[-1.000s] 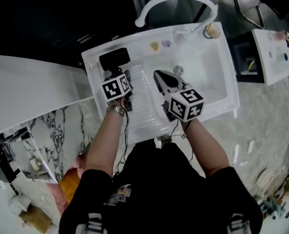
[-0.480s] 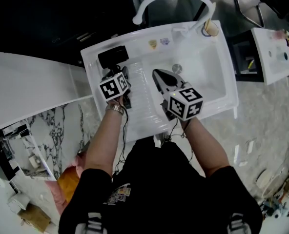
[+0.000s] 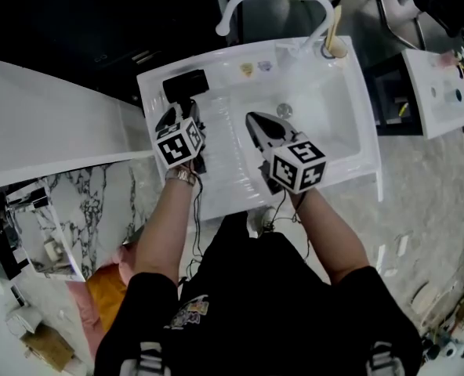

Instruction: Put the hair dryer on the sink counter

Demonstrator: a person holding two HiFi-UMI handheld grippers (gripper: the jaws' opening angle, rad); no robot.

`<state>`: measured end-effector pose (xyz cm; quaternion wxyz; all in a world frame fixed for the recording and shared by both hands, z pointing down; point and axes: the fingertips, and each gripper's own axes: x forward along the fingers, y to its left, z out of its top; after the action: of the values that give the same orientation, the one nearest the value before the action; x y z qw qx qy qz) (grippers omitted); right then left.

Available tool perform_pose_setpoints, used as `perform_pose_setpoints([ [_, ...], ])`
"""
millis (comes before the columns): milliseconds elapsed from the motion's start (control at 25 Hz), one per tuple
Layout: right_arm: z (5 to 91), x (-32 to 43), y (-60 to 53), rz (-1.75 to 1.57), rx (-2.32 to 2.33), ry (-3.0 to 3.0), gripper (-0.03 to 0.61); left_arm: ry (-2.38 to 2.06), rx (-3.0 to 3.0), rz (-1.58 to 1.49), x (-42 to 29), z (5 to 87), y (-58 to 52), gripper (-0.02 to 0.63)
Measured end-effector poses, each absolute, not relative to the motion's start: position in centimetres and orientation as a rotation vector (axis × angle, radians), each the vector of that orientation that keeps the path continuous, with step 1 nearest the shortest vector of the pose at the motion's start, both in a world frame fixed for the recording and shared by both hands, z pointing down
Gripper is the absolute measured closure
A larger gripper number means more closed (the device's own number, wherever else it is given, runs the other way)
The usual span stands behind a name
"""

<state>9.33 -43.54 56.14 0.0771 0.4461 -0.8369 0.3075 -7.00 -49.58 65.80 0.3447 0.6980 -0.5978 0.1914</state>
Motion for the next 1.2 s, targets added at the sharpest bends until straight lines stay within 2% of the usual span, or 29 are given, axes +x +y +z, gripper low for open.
perform_pose_setpoints([
  [200, 55.1, 10.0, -41.4, 0.884, 1.324, -2.522, 0.58, -1.616, 1.846, 0.438, -7.3, 62.8, -46.7, 0.395],
  [360, 53.8, 10.9, -39.2, 0.859, 1.327, -2.543, 0.58, -1.686, 1.869, 0.367, -7.3, 59.5, -43.6, 0.573],
  [440, 52.9, 11.4, -37.7, 0.842, 1.332, -2.559, 0.58, -1.689, 1.91, 0.305, -6.6, 57.5, -41.7, 0.606],
  [840, 45.8, 15.0, -28.2, 0.703, 1.312, -2.696, 0.58, -1.61, 2.139, 0.147, -0.5, 47.7, -28.5, 0.611],
  [1040, 42.9, 16.4, -22.4, 0.638, 1.247, -2.791, 0.58, -1.624, 2.177, 0.096, 2.2, 45.4, -21.0, 0.611],
  [1200, 42.4, 15.8, -18.4, 0.641, 1.175, -2.842, 0.58, -1.675, 2.16, 0.071, 1.8, 44.5, -15.7, 0.611],
])
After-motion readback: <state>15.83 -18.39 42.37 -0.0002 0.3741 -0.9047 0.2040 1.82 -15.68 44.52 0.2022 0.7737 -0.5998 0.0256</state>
